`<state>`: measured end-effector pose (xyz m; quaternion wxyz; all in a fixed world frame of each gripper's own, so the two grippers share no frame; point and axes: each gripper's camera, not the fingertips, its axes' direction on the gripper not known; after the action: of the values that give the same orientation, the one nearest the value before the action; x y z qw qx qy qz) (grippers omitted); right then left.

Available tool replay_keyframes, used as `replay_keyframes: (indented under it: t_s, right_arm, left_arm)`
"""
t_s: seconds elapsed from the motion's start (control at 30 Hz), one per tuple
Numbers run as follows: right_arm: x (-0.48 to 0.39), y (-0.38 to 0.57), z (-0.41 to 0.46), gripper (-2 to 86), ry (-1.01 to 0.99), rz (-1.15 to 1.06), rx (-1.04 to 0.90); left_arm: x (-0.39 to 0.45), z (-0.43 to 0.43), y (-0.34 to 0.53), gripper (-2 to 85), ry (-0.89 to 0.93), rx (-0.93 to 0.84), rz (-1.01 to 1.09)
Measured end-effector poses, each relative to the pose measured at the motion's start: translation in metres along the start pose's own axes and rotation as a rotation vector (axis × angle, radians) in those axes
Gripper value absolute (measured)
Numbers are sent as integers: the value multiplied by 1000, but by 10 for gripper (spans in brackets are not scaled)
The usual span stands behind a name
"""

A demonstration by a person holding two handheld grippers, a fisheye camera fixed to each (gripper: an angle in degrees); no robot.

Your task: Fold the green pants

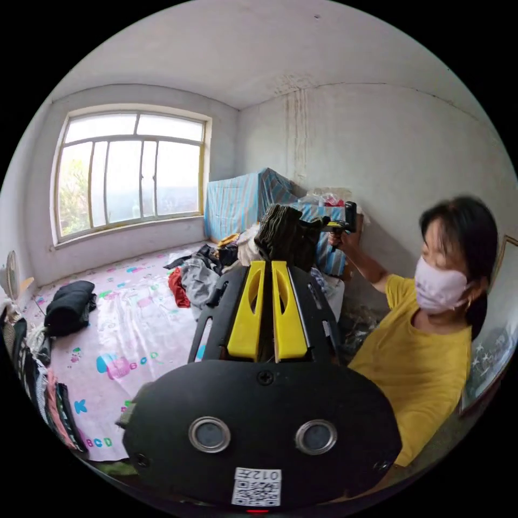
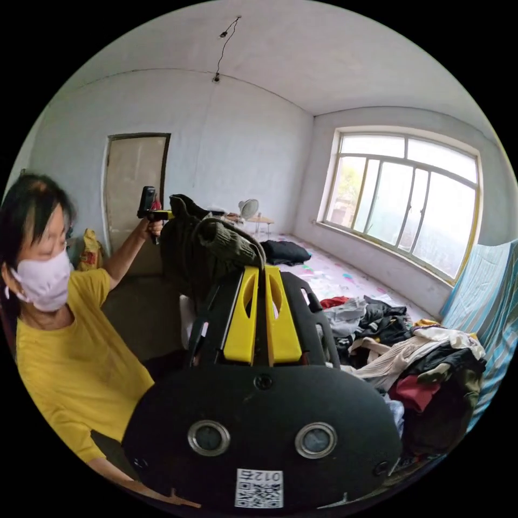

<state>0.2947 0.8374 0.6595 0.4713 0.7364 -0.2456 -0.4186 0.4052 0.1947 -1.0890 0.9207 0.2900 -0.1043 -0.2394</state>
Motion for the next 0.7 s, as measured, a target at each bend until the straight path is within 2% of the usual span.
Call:
replay_keyframes:
  t_s: [0.17,0.3,0.37,0.43,0.5,0.6,0.7]
  right_arm:
    - [-3,96,70,16,-12,78,-198]
    - [25,182,156,17,-40,314,-421]
    - [34,209,183,17,-72,398,-431]
    - [42,230,211,18,-20,470,-452]
    - [43,240,229,19,4,495,-486]
    - [43,250,245,25,41,541,-550]
    - [22,236,229,35,179,476,-455]
  left_arm:
    - [-14,94,79,2,131,-131,-8]
    - [-53,230,127,2,265,-263,-203]
    - [-68,286,140,1,307,-295,-275]
    - [-83,329,151,1,336,-304,-352]
    - [-94,370,160,1,447,-292,-403]
    - [-95,392,159,1,498,-270,-411]
    - [-85,398,143,1,464,-303,-348]
